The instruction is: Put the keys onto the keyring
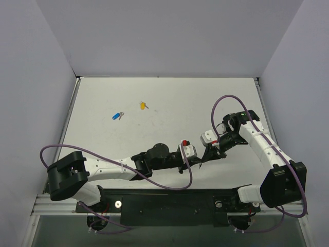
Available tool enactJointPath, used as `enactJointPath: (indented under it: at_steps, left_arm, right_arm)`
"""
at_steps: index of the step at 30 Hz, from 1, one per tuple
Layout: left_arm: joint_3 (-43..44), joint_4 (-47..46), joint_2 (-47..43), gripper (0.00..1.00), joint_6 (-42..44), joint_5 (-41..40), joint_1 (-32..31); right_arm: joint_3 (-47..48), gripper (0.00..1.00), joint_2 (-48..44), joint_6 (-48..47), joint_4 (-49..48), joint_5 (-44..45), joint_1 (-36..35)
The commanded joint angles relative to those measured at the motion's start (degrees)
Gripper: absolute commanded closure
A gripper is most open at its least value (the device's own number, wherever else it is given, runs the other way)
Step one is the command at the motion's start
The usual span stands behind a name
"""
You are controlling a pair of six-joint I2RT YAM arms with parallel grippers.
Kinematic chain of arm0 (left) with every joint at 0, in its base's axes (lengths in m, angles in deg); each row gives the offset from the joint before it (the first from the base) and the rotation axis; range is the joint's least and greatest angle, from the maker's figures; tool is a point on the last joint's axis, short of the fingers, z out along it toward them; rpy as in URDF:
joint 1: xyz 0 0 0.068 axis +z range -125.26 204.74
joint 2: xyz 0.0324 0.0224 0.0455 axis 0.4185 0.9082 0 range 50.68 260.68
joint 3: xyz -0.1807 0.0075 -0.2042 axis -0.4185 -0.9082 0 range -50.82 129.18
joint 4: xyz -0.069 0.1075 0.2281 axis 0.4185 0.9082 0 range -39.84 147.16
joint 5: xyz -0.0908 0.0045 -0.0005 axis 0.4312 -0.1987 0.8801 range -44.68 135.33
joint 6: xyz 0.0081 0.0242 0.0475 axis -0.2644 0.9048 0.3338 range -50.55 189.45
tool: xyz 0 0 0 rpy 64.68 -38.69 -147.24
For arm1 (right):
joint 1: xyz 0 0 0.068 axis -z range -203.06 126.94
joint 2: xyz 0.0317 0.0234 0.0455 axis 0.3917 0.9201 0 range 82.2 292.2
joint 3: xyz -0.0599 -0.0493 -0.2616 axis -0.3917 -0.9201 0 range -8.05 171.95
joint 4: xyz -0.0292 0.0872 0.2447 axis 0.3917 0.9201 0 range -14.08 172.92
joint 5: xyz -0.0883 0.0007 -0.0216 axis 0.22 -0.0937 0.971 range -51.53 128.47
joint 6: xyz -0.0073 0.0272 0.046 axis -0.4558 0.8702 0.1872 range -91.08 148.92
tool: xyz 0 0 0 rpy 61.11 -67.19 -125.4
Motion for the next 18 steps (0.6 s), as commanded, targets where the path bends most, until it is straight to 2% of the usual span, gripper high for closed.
enactJointPath:
  at_steps: [1, 3, 8, 9, 11, 15, 18]
  left_arm:
    - [2.4, -0.1, 0.4, 0.93, 0.4, 0.2, -0.3]
    - [2.3, 0.2, 0.5, 1.0, 0.4, 0.0, -0.3]
    - [0.9, -1.4, -0.1, 1.0, -0.3, -1.0, -0.3]
    - [-0.5, -3.1, -0.6, 1.0, -0.6, -1.4, -0.3]
    - [-3.2, -7.7, -1.3, 1.0, -2.1, -2.0, -0.1]
    - [-9.6, -22.1, -2.1, 1.0, -5.4, -2.6, 0.0]
    - [-13.4, -32.9, -1.4, 1.0, -8.9, -3.8, 0.0]
  right_arm:
    - [0.6, 1.0, -0.3, 0.0, 12.3, -1.8, -0.1]
    - [0.6, 1.0, -0.4, -0.1, 12.4, -1.8, -0.2]
    - [0.9, 1.0, -0.5, -0.3, 13.4, -2.8, 0.2]
    - [1.2, 0.97, -0.4, -0.7, 13.8, -3.1, 0.5]
    - [1.5, 0.8, -0.7, -1.2, 15.4, -4.4, 1.5]
    - [1.8, 0.69, -2.4, 0.6, 15.3, -6.7, 4.2]
    - [1.9, 0.66, -3.1, 1.5, 15.3, -7.9, 4.9]
